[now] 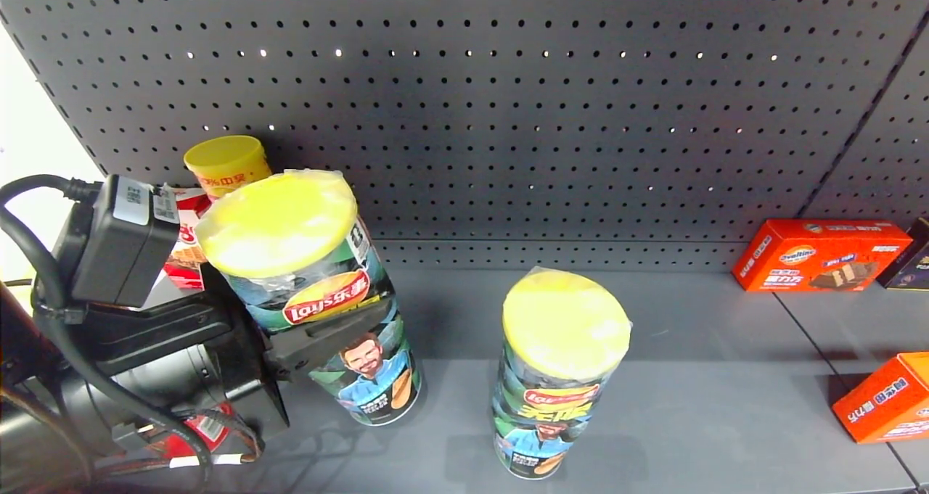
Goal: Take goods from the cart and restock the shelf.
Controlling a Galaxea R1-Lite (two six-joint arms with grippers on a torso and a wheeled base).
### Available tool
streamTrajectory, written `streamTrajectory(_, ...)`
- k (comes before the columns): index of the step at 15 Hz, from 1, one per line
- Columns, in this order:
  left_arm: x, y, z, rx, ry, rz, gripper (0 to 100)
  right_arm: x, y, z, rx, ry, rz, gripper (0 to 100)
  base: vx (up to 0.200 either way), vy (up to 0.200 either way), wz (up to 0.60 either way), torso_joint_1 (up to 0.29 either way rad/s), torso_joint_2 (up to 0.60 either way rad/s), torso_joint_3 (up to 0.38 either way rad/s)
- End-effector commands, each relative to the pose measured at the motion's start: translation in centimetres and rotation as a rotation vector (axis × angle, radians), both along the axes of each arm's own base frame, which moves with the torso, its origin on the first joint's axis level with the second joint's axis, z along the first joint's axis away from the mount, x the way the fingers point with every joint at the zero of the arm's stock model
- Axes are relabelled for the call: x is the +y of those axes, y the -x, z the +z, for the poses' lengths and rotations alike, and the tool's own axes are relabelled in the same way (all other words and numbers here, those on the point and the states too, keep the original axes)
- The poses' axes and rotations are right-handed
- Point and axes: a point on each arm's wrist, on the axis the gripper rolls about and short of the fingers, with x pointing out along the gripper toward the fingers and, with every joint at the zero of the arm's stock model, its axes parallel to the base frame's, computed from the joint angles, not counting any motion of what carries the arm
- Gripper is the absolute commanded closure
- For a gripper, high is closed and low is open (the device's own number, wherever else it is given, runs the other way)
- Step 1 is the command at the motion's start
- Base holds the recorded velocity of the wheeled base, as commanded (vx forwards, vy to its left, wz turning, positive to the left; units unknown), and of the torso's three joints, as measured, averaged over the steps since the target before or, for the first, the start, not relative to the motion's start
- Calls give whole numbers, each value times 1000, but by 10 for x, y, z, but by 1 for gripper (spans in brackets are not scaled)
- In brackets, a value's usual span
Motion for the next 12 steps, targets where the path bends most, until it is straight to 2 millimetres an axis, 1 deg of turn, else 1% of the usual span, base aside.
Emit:
streamTrajectory(1, -1, 1, 0, -3, 0, -7, 100, 0, 1, 0, -11, 3, 2, 0, 0, 0, 0, 0, 0, 0)
streamTrajectory(4, -2, 2, 0, -2, 0, -11, 100, 0, 1, 0, -11, 5, 4, 0, 0, 0, 0, 0, 0, 0)
streamTrajectory(8, -2, 1, 0, -4, -3, 10, 100, -2, 0, -1, -16, 73, -91, 0, 0, 0, 0, 0, 0, 0)
streamTrajectory(12, -1, 1, -1, -2, -4, 12, 100, -7, 0, -1, -32, 67, -311, 0, 0, 0, 0, 0, 0, 0)
